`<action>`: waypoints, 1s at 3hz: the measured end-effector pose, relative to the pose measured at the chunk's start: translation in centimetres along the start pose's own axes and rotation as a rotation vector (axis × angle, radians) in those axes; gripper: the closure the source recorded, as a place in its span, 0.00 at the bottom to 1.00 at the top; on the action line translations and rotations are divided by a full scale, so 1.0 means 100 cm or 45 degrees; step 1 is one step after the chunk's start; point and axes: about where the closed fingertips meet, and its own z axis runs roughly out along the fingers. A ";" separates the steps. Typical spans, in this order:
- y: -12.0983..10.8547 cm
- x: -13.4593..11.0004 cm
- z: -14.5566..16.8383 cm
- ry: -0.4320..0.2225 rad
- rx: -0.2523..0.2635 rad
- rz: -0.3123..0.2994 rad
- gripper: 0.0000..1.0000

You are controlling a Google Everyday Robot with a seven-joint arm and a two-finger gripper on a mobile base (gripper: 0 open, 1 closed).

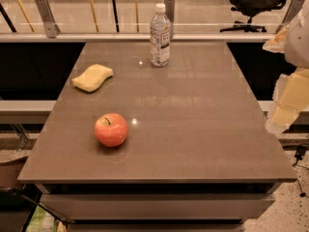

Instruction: Pick blue plastic bottle

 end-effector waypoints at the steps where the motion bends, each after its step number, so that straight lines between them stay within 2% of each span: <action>1: 0.000 0.000 0.000 0.000 0.000 0.000 0.00; 2: -0.006 -0.002 -0.002 -0.023 0.024 0.006 0.00; 3: -0.021 -0.002 -0.003 -0.107 0.082 0.061 0.00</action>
Offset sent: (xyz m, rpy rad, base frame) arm 0.0121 -0.0013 0.0039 0.0330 -0.0329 -0.0069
